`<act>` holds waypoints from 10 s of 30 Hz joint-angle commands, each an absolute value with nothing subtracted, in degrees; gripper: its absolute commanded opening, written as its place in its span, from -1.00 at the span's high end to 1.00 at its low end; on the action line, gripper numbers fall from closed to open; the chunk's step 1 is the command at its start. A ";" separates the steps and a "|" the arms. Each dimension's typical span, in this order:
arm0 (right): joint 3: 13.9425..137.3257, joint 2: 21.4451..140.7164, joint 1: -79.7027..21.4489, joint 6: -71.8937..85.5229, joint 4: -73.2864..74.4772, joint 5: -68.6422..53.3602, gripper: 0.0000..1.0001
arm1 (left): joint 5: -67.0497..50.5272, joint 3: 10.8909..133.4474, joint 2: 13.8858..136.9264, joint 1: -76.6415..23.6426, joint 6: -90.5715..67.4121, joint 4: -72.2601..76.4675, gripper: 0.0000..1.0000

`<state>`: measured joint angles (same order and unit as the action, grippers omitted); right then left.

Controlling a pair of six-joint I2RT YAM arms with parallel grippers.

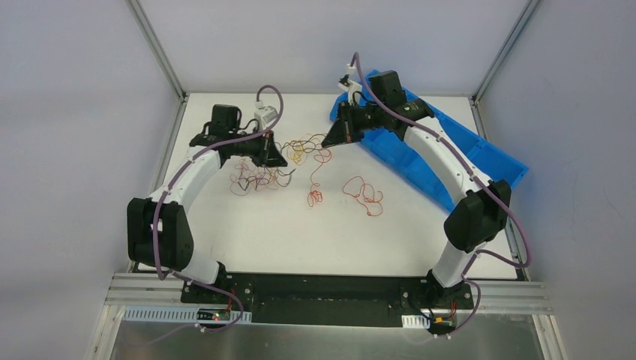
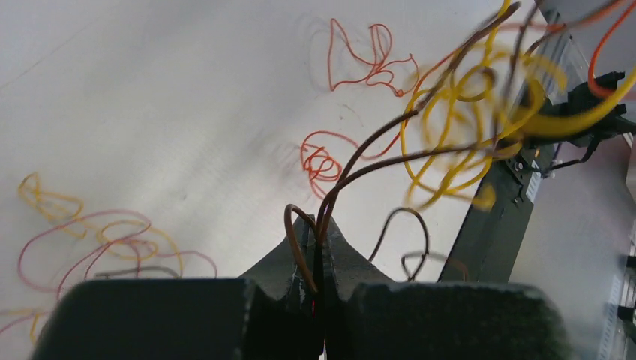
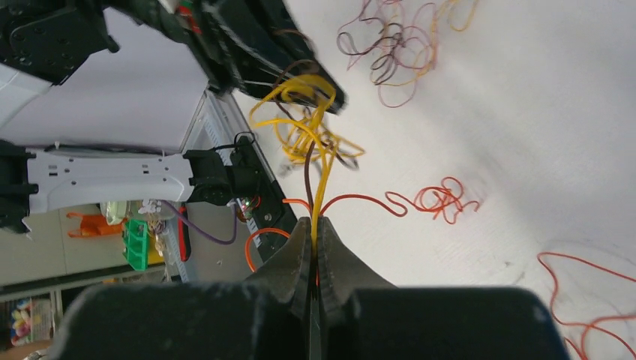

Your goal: Untangle the cables

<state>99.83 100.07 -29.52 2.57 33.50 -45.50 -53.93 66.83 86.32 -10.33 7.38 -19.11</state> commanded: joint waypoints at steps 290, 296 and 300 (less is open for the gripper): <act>94.37 111.24 -27.49 -1.52 10.63 -41.77 -0.46 | -49.37 104.72 98.65 -1.93 -15.00 -16.04 1.00; 92.03 113.66 -31.34 -1.73 -7.10 -43.00 -0.55 | -49.21 104.65 98.51 -1.87 -16.78 -15.85 1.00; 94.14 118.10 -33.87 -2.99 -7.82 -42.36 -0.54 | -49.12 104.94 98.67 -1.77 -18.18 -15.73 1.00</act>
